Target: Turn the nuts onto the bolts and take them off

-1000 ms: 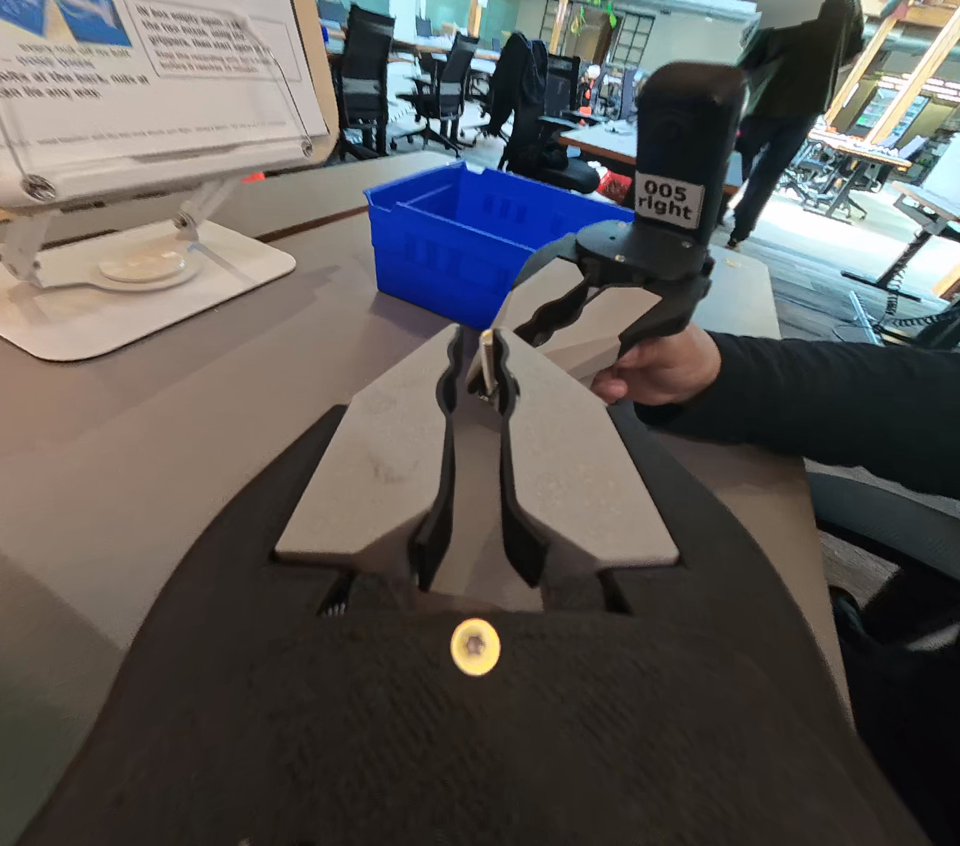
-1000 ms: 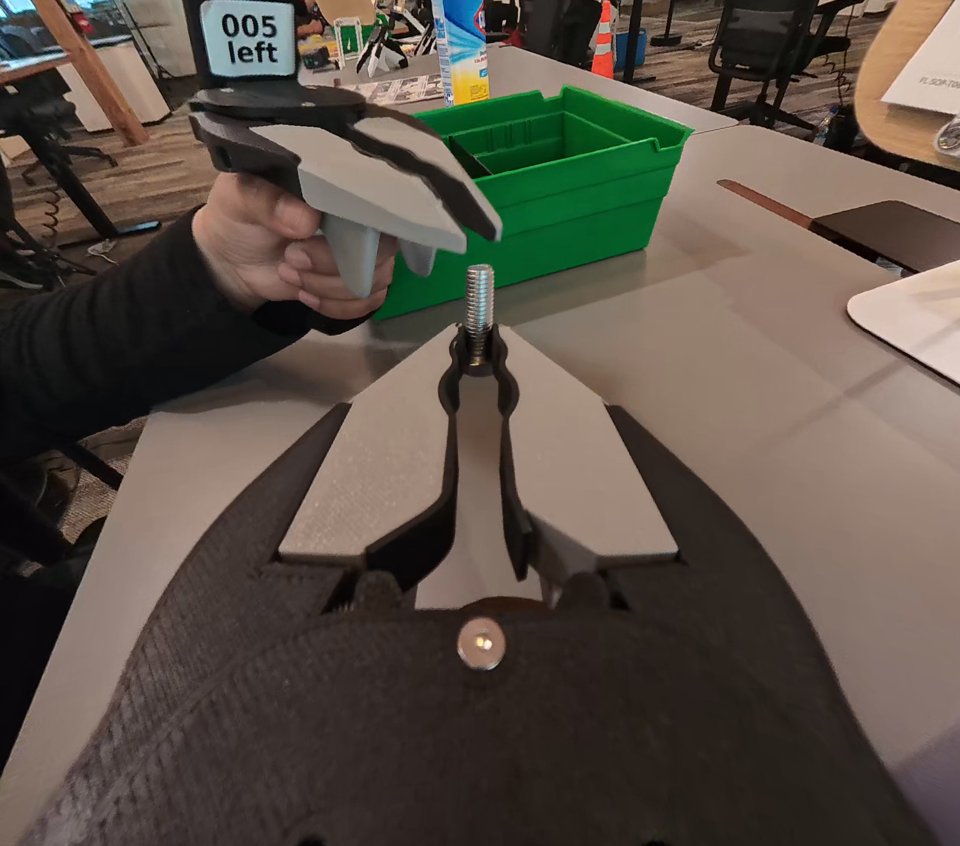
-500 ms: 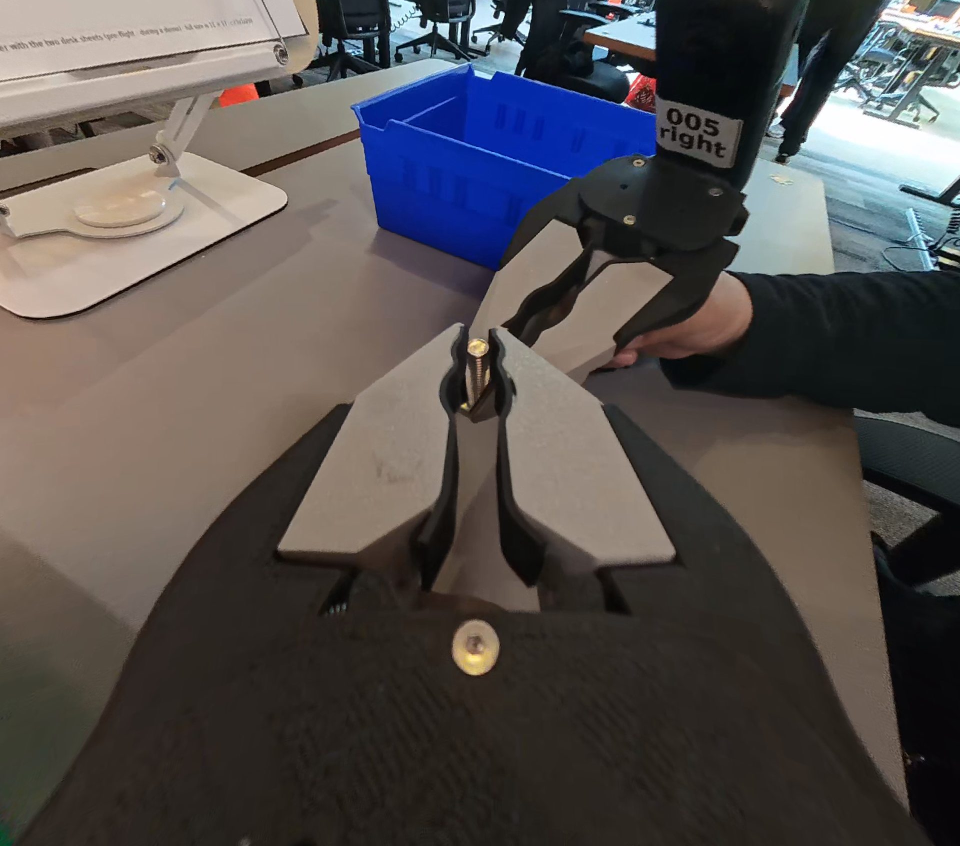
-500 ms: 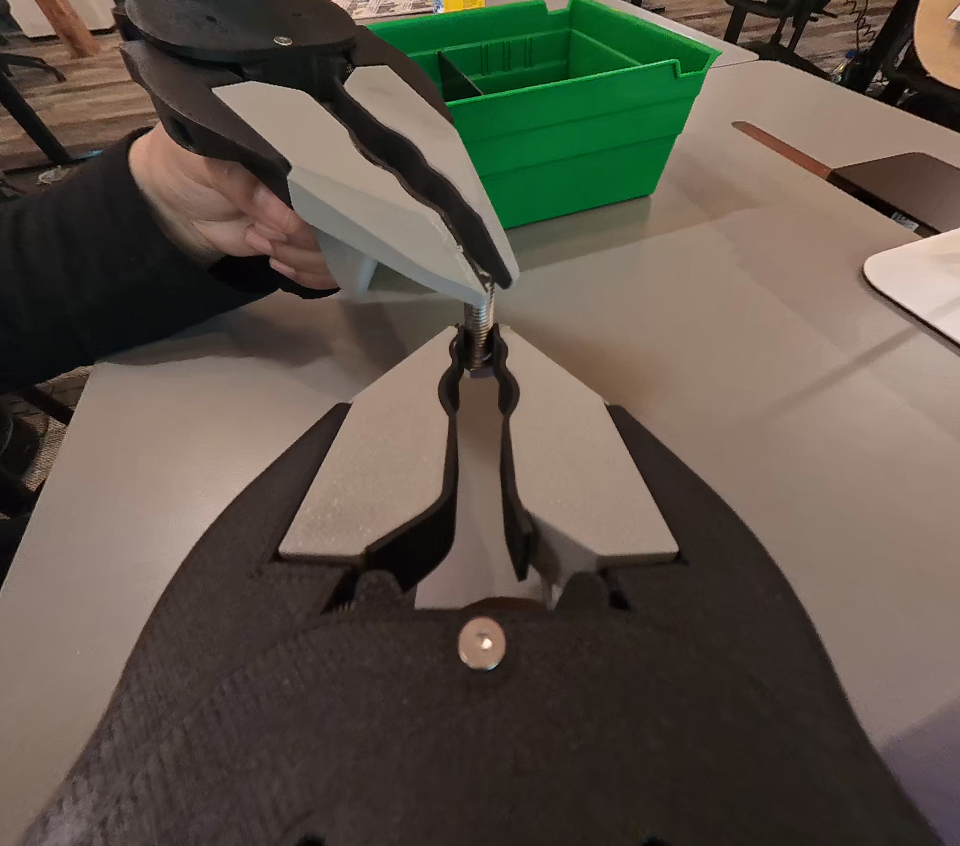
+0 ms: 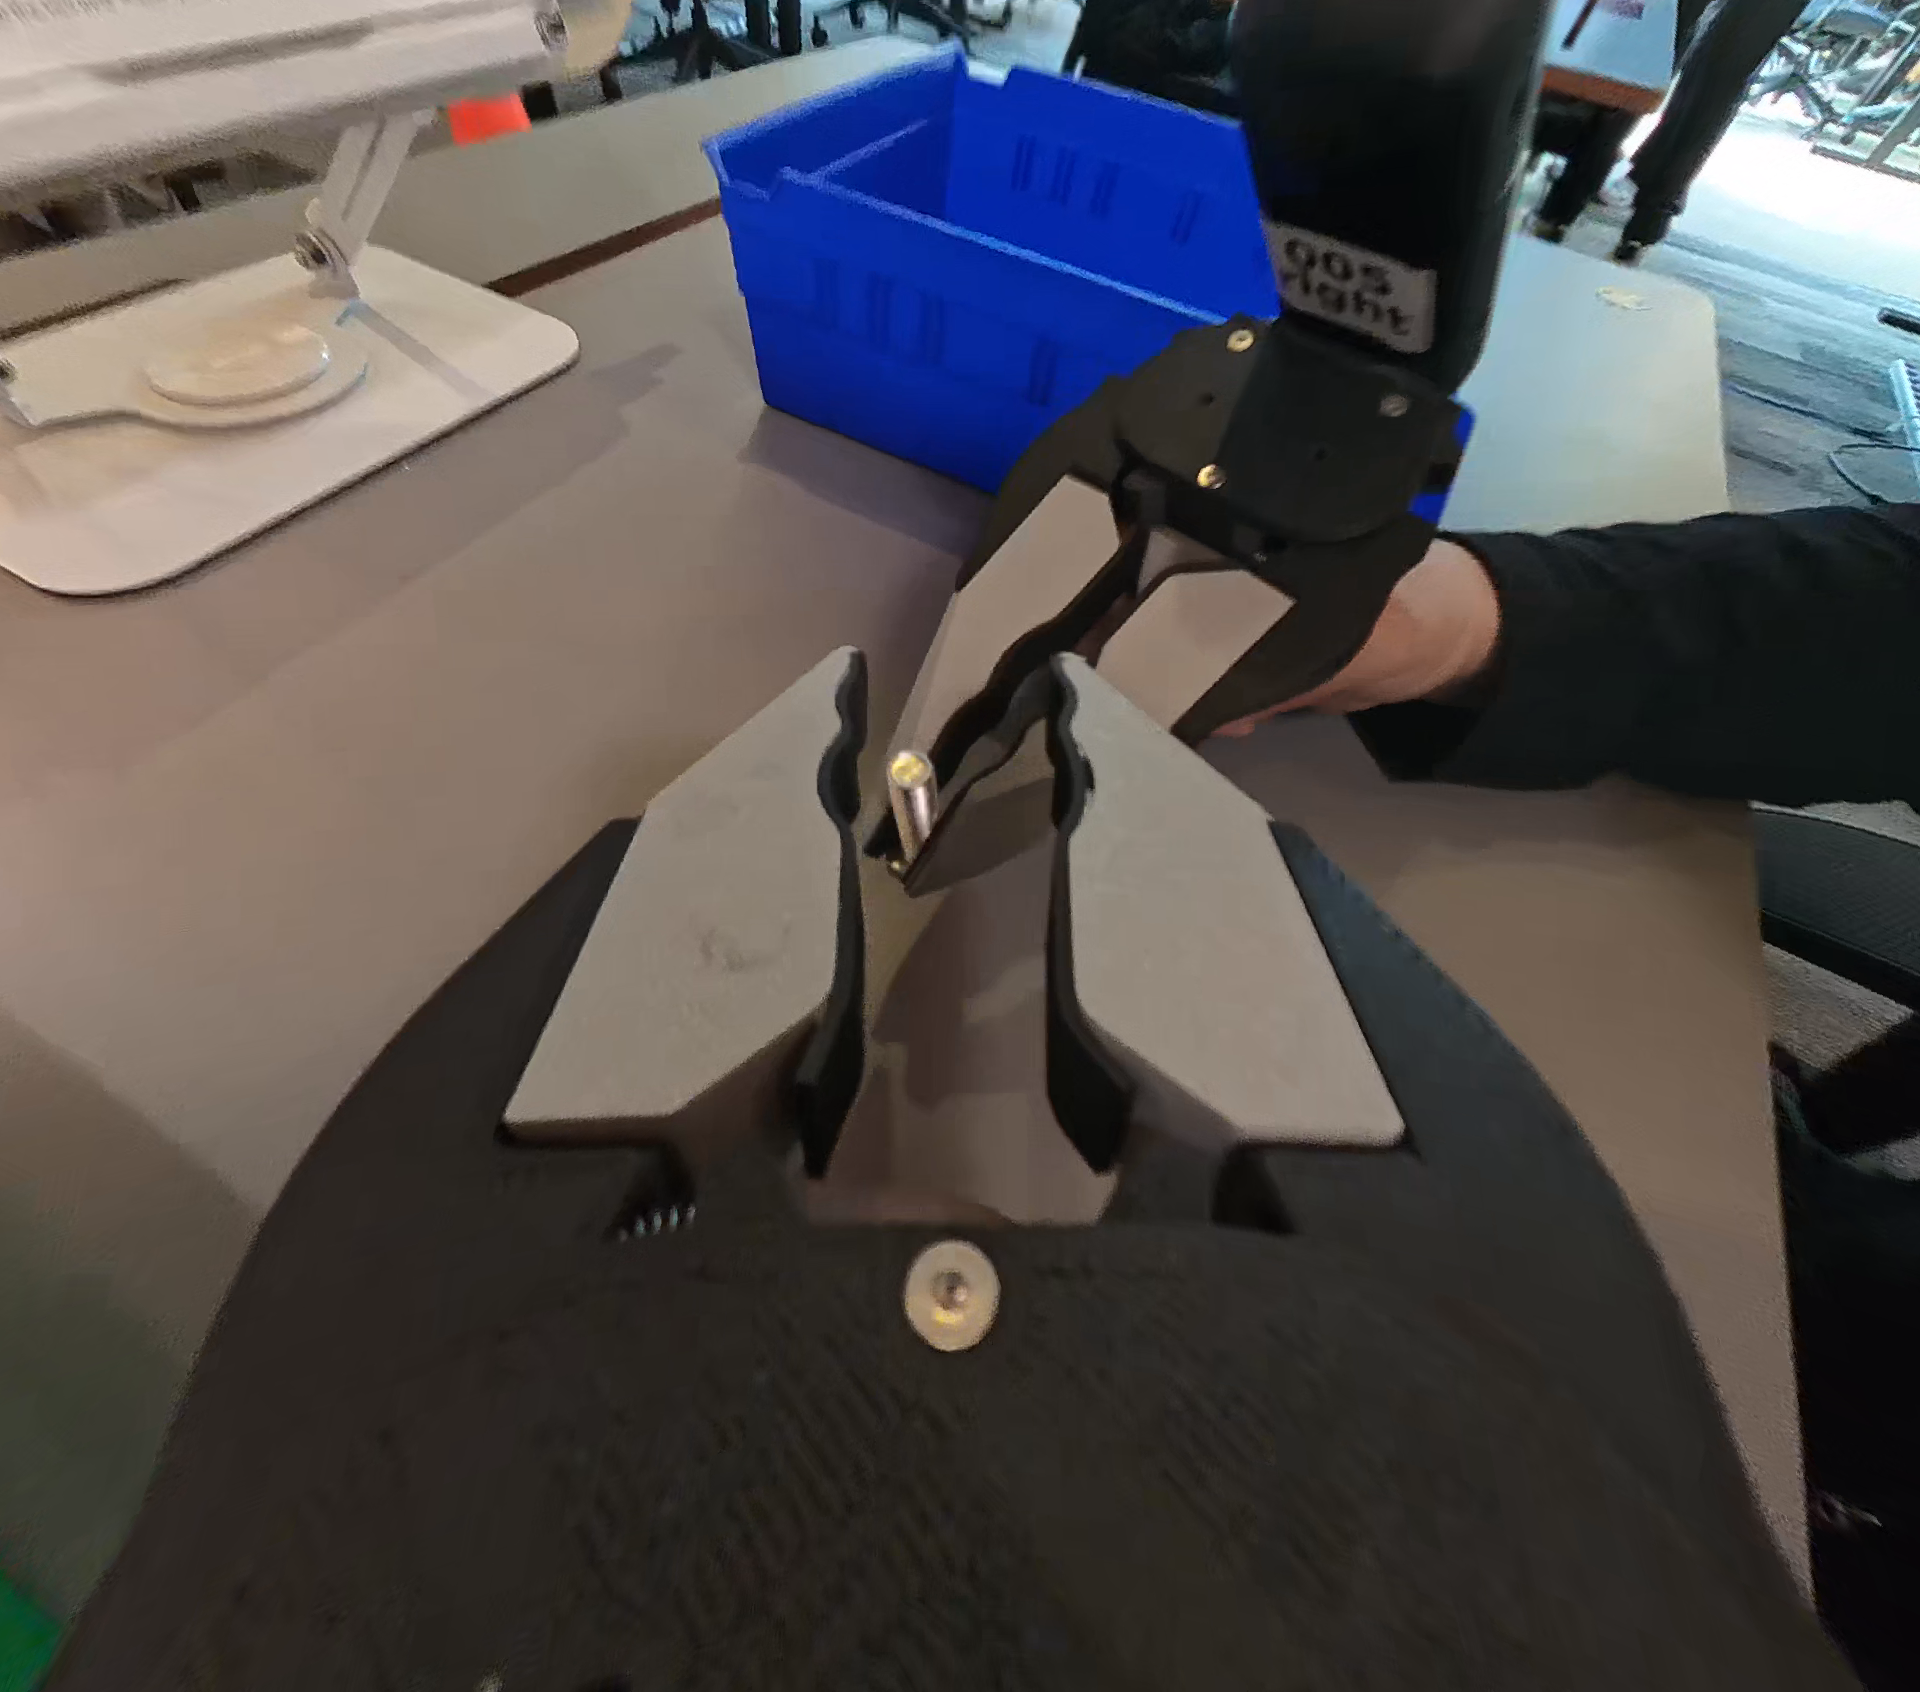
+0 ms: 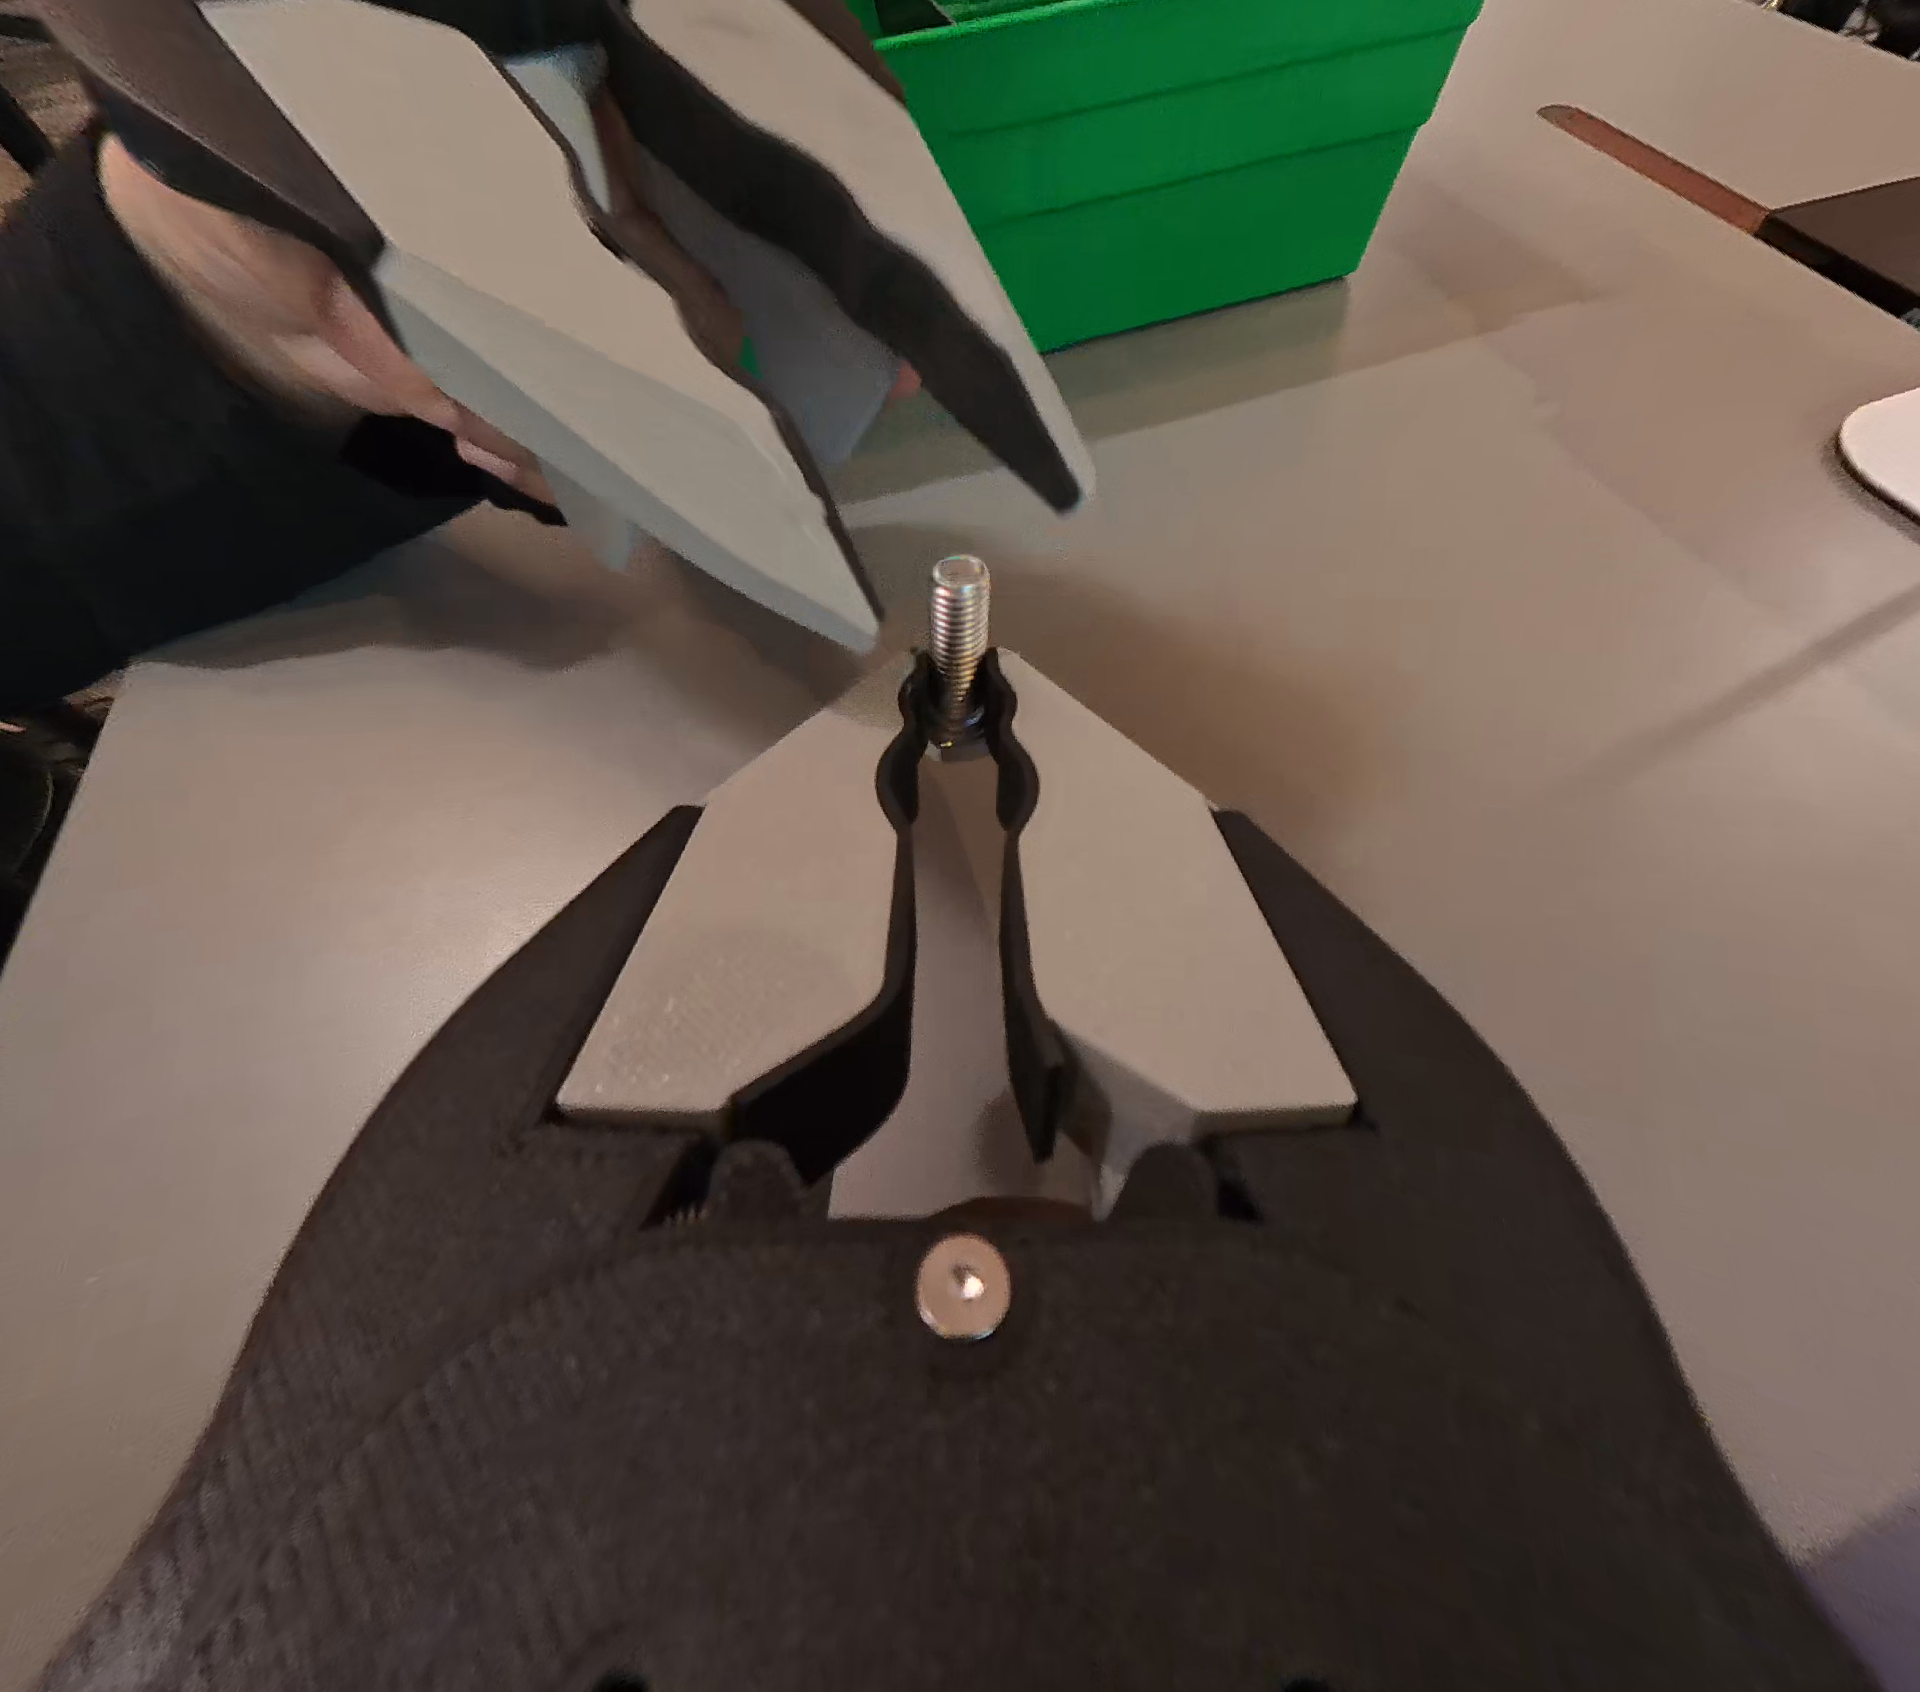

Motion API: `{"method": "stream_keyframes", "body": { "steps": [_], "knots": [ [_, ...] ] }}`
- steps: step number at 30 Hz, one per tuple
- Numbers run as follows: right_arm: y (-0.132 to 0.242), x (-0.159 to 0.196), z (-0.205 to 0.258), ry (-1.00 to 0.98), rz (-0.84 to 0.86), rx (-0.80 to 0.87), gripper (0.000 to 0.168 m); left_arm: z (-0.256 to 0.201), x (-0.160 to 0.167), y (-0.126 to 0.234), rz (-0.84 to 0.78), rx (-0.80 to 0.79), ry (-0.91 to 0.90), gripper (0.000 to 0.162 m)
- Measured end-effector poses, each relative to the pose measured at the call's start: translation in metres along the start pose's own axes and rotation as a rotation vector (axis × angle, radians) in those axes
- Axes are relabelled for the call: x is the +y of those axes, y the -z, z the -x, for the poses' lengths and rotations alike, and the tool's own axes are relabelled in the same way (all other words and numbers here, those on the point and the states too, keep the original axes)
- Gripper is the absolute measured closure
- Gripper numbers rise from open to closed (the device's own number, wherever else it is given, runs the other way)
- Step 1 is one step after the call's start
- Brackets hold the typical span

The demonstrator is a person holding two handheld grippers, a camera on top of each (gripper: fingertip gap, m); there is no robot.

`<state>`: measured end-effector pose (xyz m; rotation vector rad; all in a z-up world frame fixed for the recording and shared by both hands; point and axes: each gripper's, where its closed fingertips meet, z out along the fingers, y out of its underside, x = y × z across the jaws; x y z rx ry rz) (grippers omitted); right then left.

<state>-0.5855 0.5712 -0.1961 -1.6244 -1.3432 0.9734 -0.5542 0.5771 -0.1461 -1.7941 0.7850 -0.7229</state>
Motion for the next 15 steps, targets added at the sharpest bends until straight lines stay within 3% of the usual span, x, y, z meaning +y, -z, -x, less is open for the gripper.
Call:
{"method": "stream_keyframes", "body": {
  "steps": [4,8,11,12,15],
  "knots": [
    [0.005,-0.008,-0.001,0.008,-0.061,0.004,0.162,-0.003,-0.016,0.035,-0.06,-0.007,0.017,0.131],
    [0.006,-0.009,-0.003,-0.02,-0.073,-0.002,0.162,0.002,-0.034,0.102,-0.024,-0.044,-0.042,0.138],
    [0.005,-0.008,-0.003,-0.019,-0.062,-0.006,0.162,-0.005,-0.059,0.151,-0.102,0.036,0.011,0.139],
    [0.004,-0.008,-0.002,-0.016,-0.058,-0.009,0.162,0.0,-0.061,0.163,-0.097,0.015,0.01,0.138],
    [0.003,-0.007,-0.001,-0.004,-0.049,-0.008,0.162,0.059,-0.038,0.199,0.052,-0.292,-0.1,0.145]
  ]
}}
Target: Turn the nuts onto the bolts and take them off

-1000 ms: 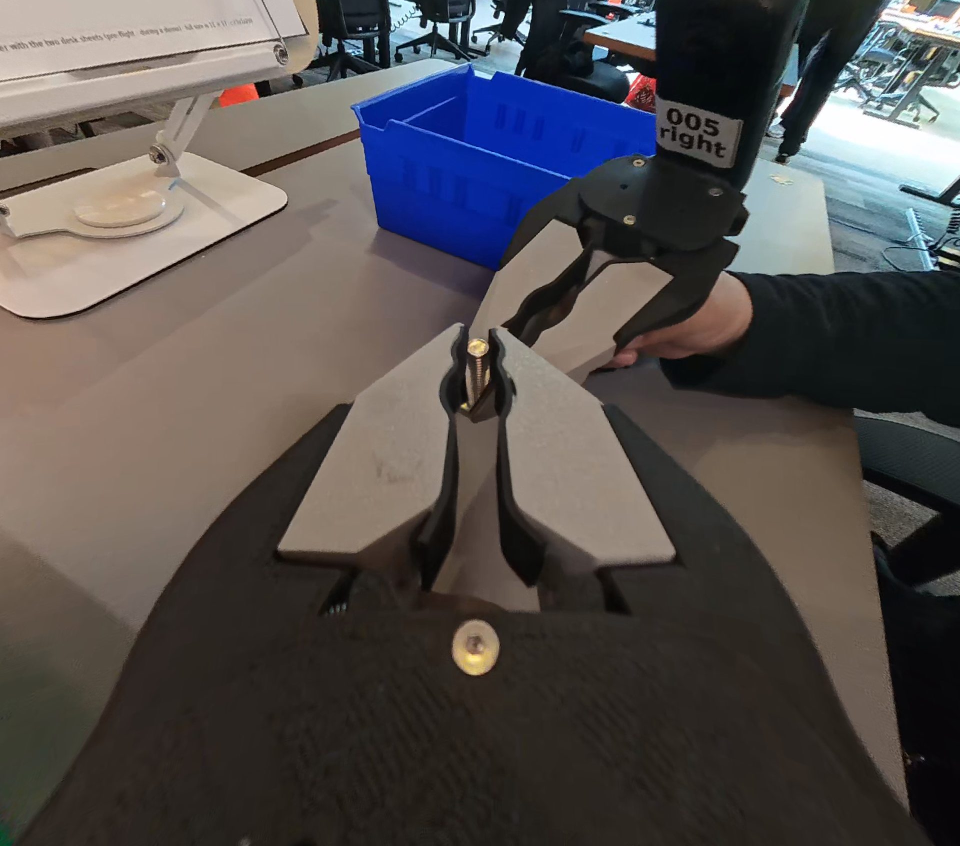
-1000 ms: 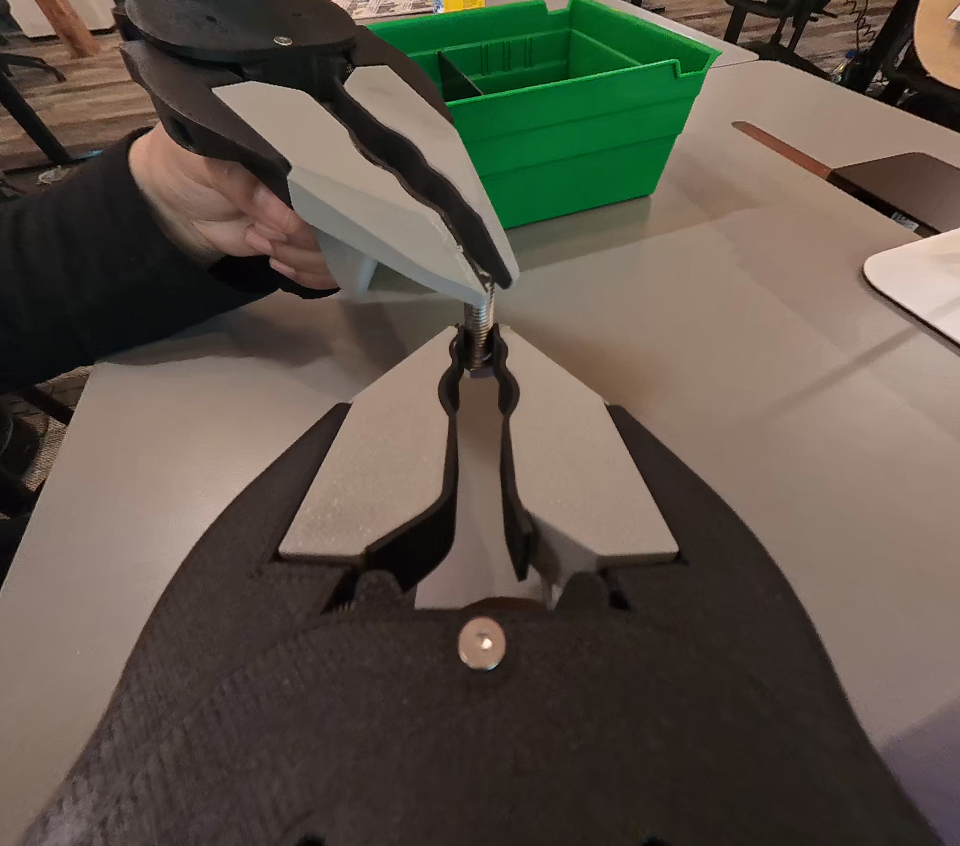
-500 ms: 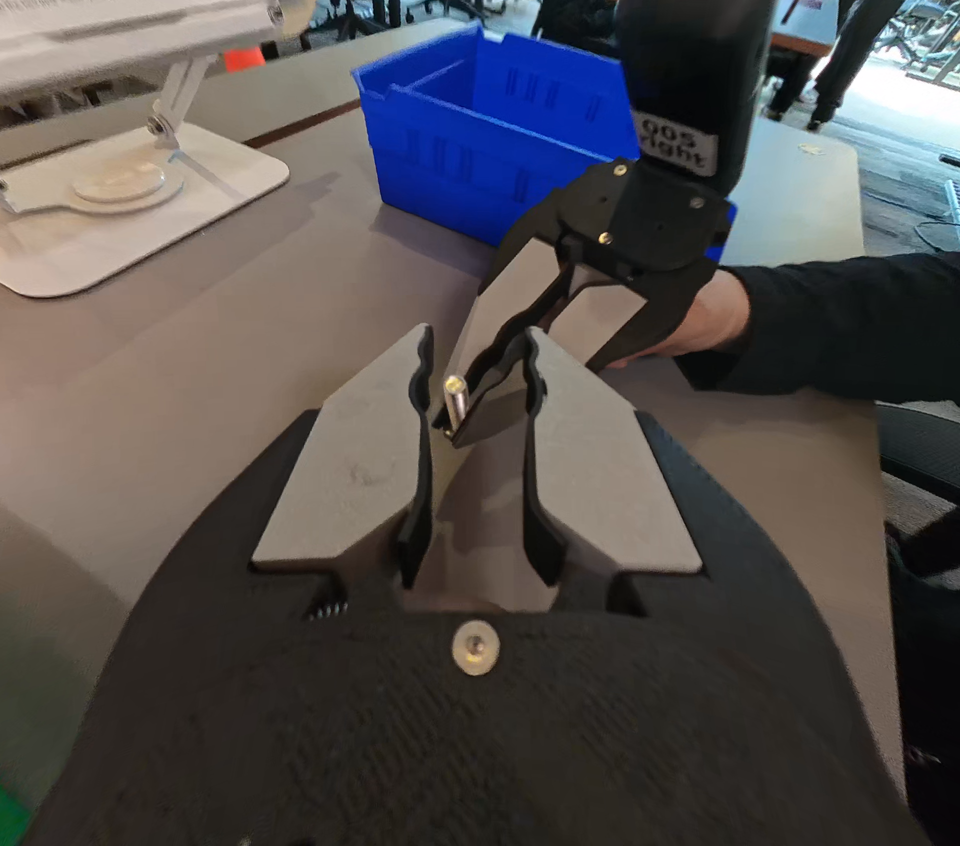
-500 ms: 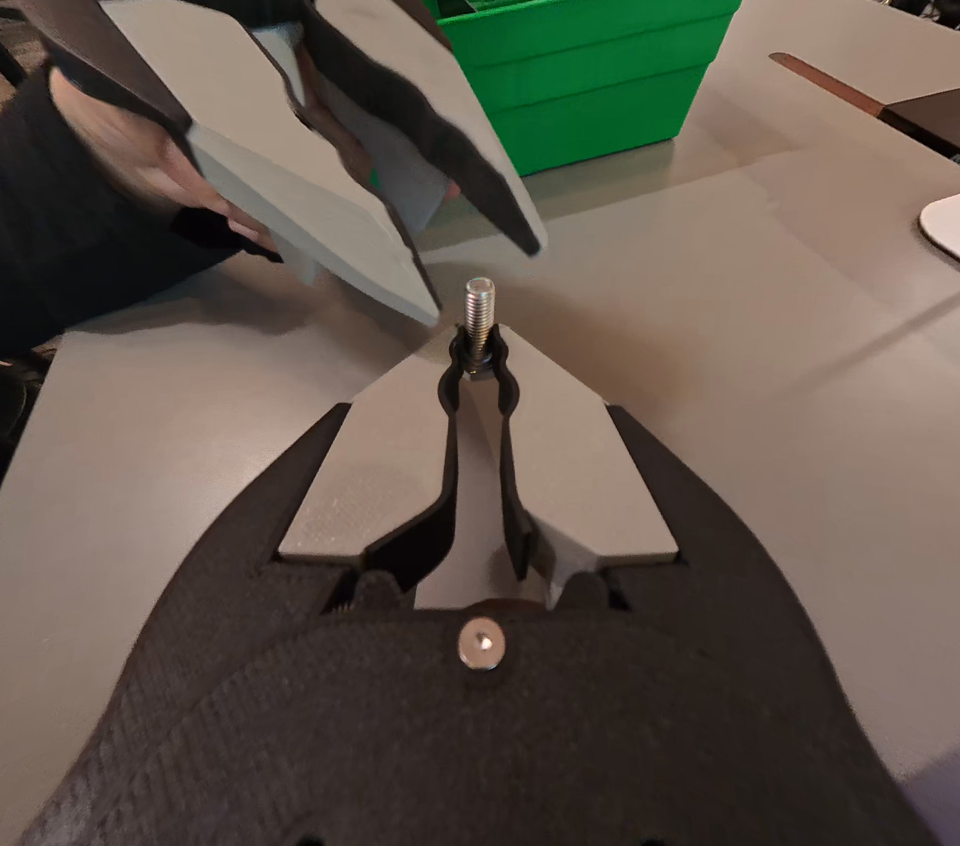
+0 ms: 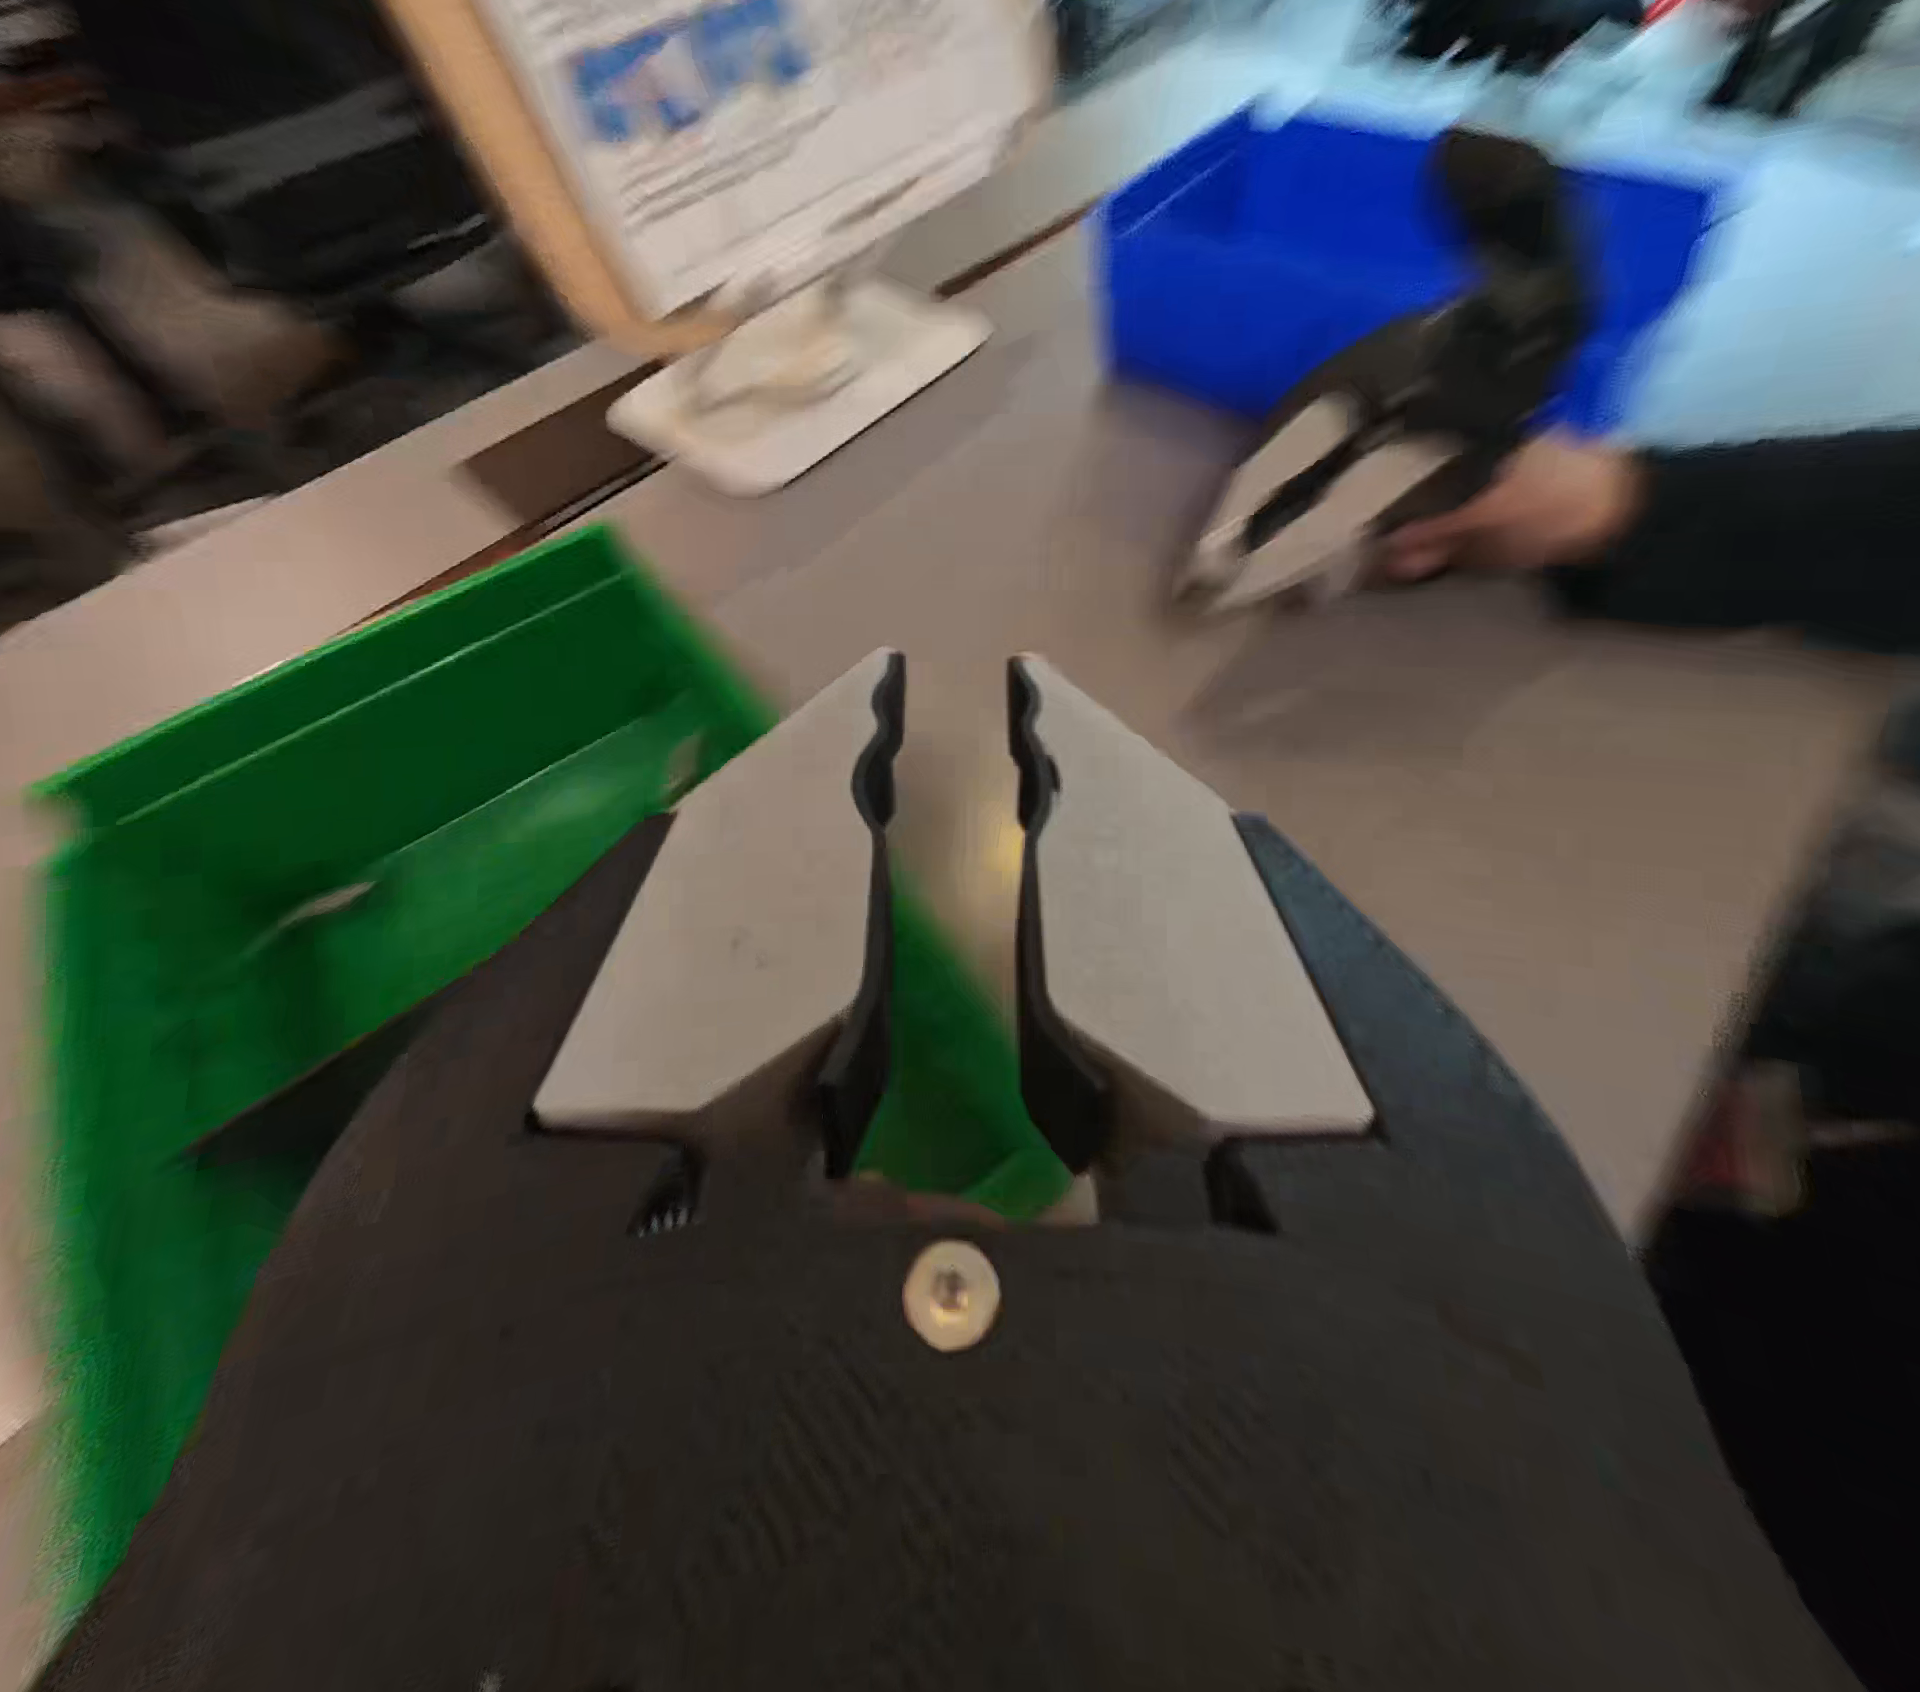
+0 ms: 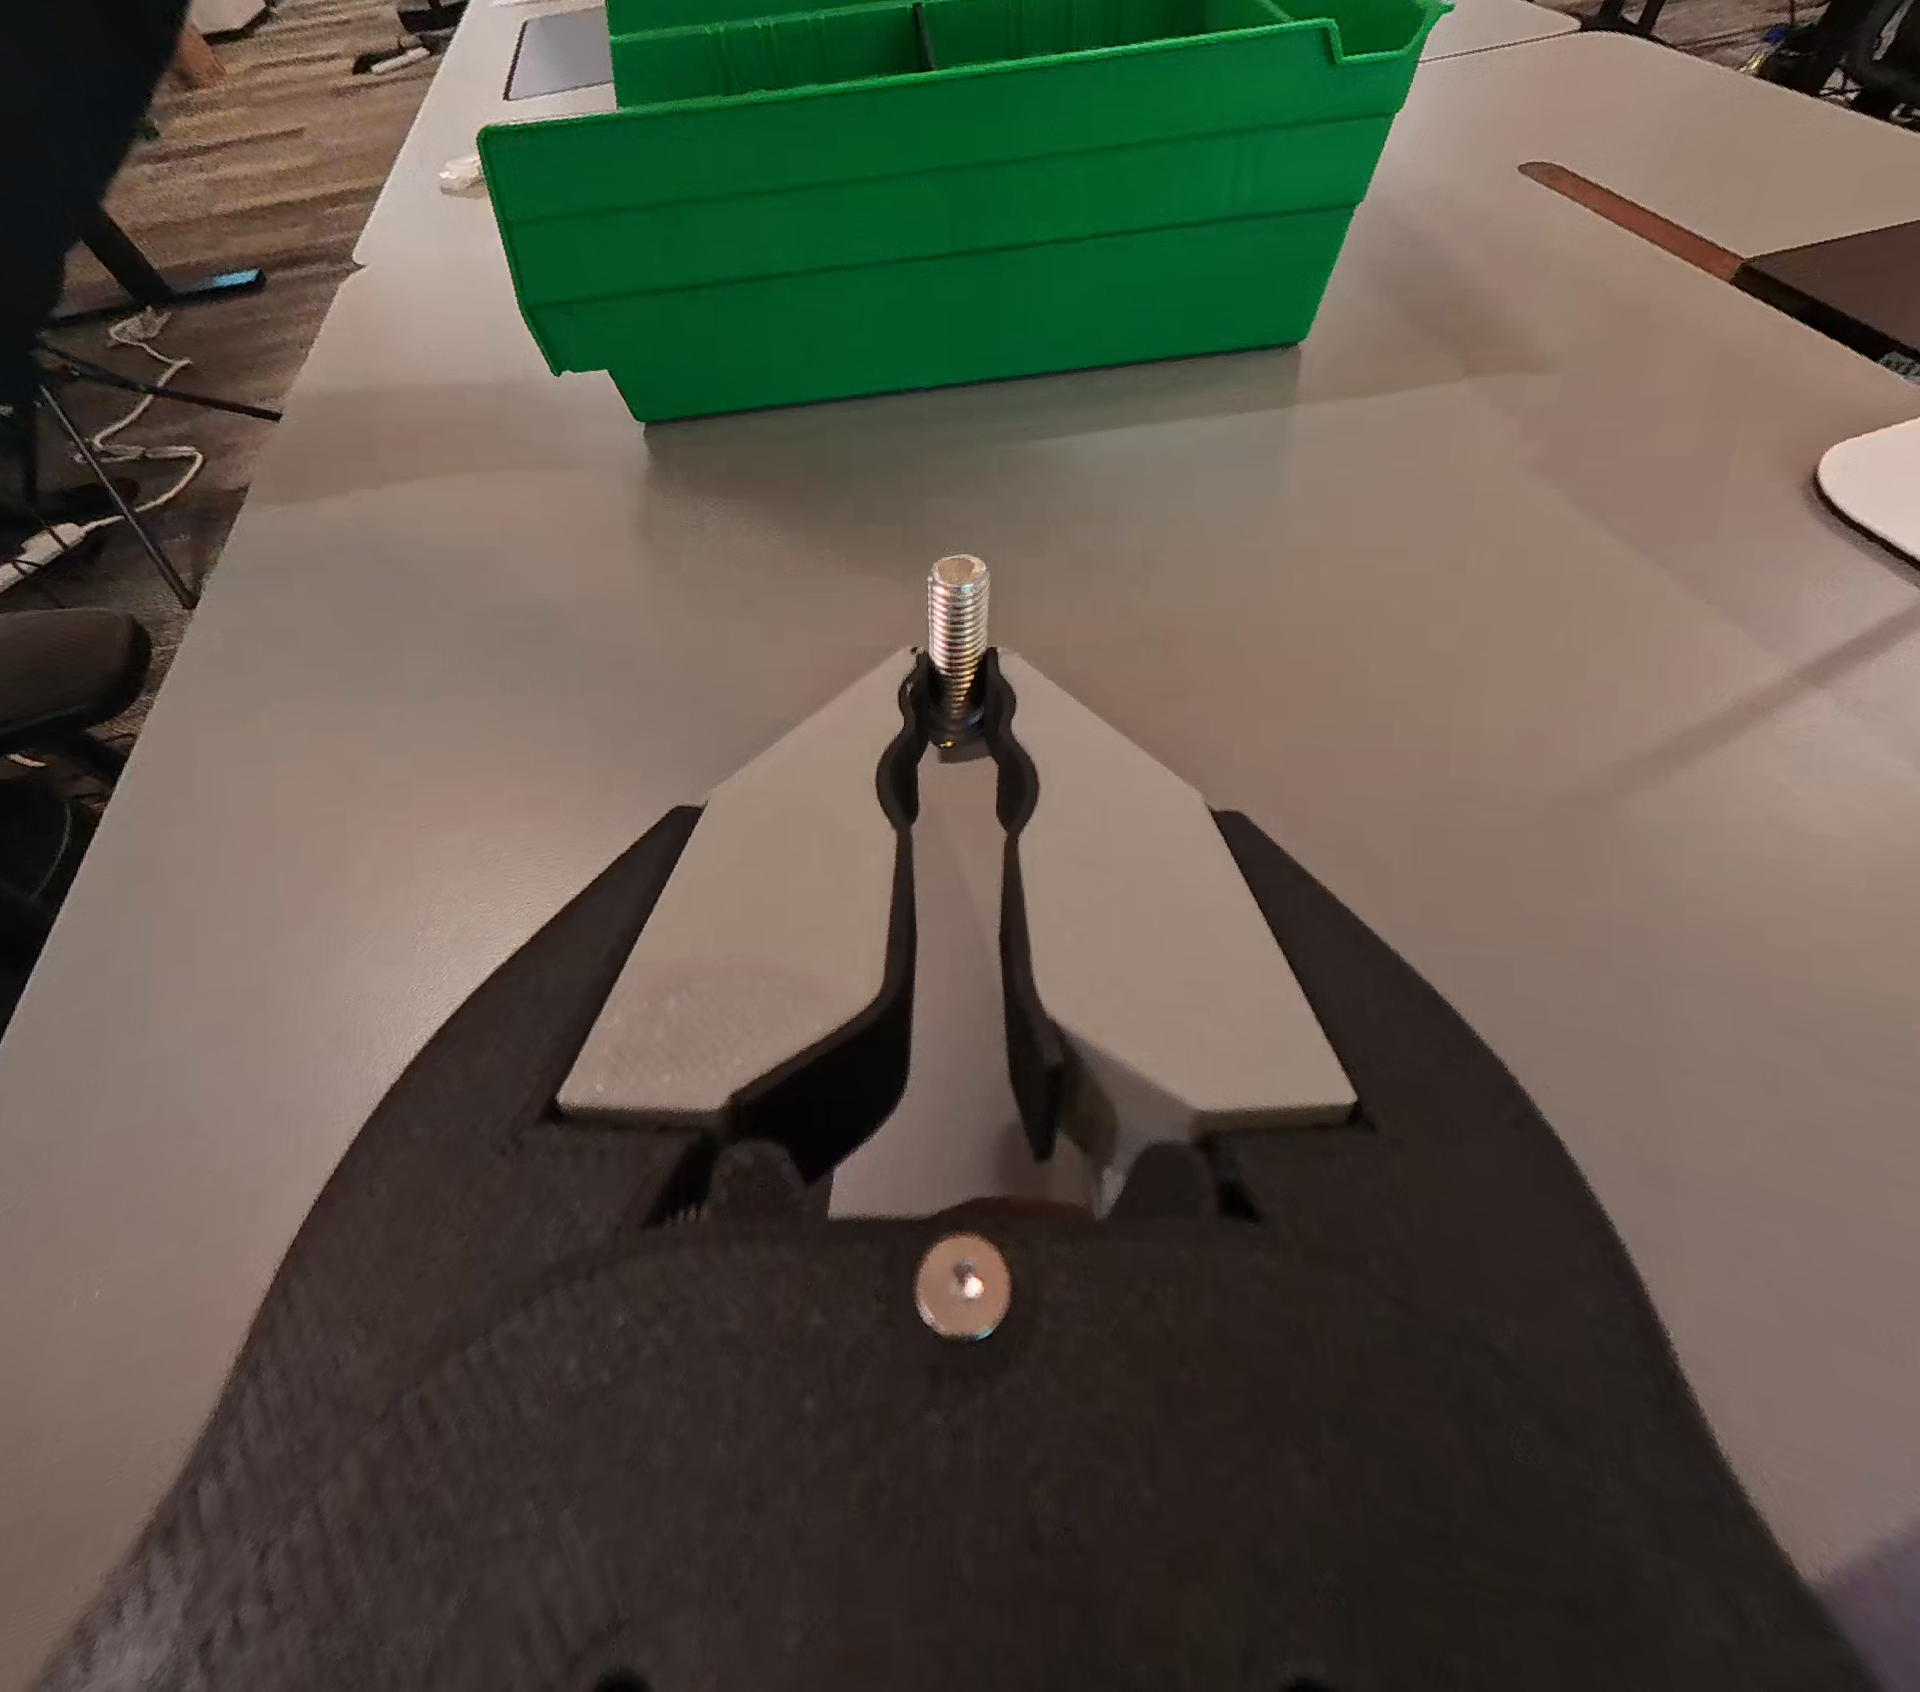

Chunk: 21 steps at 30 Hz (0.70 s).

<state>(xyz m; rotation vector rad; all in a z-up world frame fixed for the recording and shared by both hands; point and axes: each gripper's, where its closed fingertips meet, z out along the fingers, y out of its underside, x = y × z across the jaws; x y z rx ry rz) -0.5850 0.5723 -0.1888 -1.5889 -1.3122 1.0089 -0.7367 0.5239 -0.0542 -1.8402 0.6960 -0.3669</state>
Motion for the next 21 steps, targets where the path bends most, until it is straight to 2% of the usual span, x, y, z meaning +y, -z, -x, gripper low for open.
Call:
{"method": "stream_keyframes", "body": {
  "steps": [2,3,5,8,12,14,16,21],
  "knots": [
    [0.0,0.0,0.0,0.007,-0.003,0.005,0.162,0.054,0.048,0.011,0.216,-0.175,-0.03,0.148],
    [0.001,-0.001,0.0,0.008,-0.005,0.006,0.162,0.072,0.08,0.016,0.353,-0.194,0.011,0.146],
    [0.001,-0.001,0.0,0.004,-0.008,0.007,0.162,0.083,0.132,0.02,0.532,-0.137,0.152,0.131],
    [0.001,-0.001,-0.001,-0.006,-0.011,0.005,0.162,0.069,0.17,0.023,0.608,-0.049,0.204,0.133],
    [0.001,-0.001,-0.002,-0.016,-0.011,0.002,0.162,0.034,0.172,0.003,0.56,0.032,0.174,0.136],
    [0.001,-0.001,-0.002,-0.017,-0.011,0.002,0.162,0.03,0.165,-0.01,0.521,0.004,0.144,0.137],
    [0.002,-0.002,-0.002,-0.015,-0.017,0.006,0.162,0.019,0.158,-0.019,0.498,0.045,0.154,0.137],
    [0.002,-0.002,-0.002,-0.016,-0.018,0.007,0.162,0.065,0.155,-0.005,0.57,-0.111,0.104,0.138]
  ]
}}
